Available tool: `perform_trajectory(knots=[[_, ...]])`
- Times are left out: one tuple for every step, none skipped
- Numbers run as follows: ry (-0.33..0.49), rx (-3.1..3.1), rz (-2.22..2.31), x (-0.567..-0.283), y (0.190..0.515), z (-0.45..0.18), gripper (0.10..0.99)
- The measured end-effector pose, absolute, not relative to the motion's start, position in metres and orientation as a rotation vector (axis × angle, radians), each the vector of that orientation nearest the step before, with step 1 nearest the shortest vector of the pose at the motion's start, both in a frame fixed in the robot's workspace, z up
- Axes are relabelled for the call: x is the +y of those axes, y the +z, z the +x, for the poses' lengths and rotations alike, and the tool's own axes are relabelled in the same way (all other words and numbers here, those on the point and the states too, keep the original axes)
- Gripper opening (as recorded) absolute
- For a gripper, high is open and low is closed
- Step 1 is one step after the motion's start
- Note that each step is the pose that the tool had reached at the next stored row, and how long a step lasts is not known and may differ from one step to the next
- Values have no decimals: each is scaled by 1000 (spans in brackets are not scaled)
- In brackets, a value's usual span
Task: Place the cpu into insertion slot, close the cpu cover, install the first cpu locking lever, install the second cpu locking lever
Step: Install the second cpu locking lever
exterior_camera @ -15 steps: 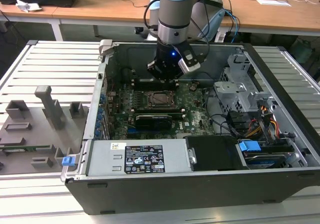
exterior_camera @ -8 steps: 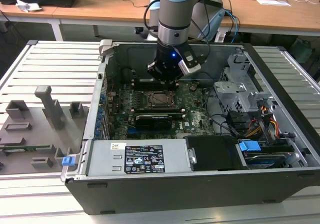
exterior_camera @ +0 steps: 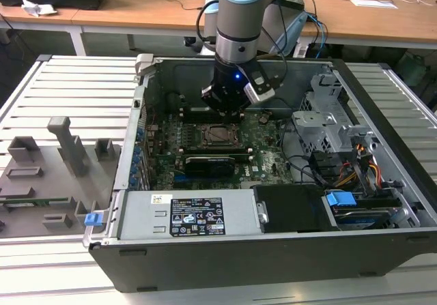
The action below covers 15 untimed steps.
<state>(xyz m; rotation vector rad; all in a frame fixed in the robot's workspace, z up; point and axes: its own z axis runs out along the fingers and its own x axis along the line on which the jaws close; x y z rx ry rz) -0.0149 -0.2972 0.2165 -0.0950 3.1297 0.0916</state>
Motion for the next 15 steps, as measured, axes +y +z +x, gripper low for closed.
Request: perform_trajectory(knots=[[92, 3130, -95, -298, 217, -15, 106], [92, 3130, -95, -299, 216, -15, 106], [92, 3130, -95, -299, 216, -15, 106], [92, 3130, -95, -300, 216, -15, 106], [92, 3130, -95, -301, 216, -15, 106], [92, 3130, -95, -301, 217, -15, 106], [92, 3130, -95, -302, 217, -15, 106], [92, 3130, -95, -303, 216, -15, 106], [92, 3130, -95, -304, 217, -15, 106], [92, 3130, -95, -304, 217, -15, 106], [92, 3130, -95, -305, 217, -15, 106], [92, 3130, -95, -306, 216, -15, 106], [92, 3130, -95, -307, 216, -15, 106], [92, 3130, -95, -308, 217, -15, 106], [92, 3130, -95, -310, 217, -15, 106]])
